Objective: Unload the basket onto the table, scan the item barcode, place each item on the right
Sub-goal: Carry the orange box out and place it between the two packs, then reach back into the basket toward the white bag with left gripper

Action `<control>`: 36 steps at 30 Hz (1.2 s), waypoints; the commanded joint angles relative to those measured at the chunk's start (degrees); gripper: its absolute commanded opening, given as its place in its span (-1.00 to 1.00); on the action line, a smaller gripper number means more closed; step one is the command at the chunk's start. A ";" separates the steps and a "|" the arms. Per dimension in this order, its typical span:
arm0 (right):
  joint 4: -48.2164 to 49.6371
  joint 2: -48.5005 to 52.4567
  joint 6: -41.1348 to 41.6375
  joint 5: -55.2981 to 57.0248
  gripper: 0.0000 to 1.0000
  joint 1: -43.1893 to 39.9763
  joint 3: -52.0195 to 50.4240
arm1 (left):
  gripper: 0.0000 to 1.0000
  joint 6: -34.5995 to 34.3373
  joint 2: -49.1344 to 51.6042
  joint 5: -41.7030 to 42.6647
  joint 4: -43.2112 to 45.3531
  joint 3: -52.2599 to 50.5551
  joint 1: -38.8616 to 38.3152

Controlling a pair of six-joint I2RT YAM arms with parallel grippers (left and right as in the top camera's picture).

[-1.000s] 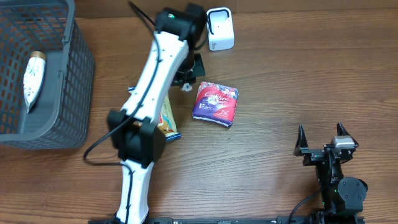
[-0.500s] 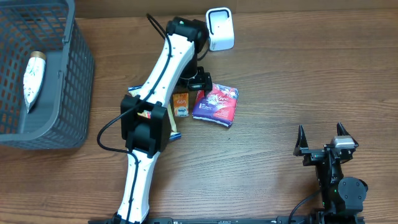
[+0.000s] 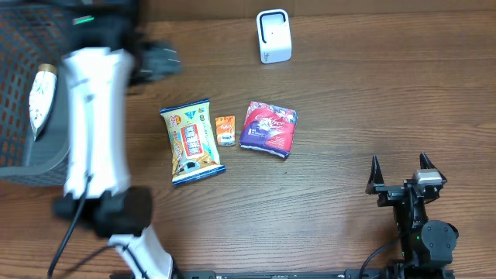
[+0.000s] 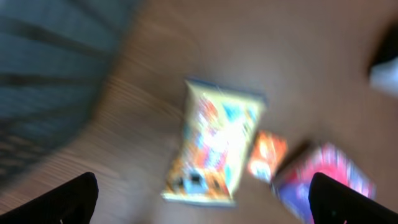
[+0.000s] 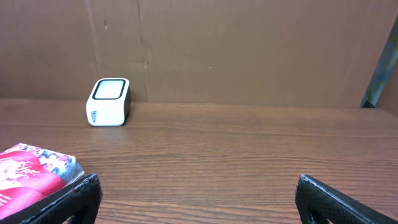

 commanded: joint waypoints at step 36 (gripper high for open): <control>0.42 -0.46 -0.22 0.33 1.00 0.26 -0.57 | 1.00 21.75 25.90 -18.69 29.27 0.22 26.80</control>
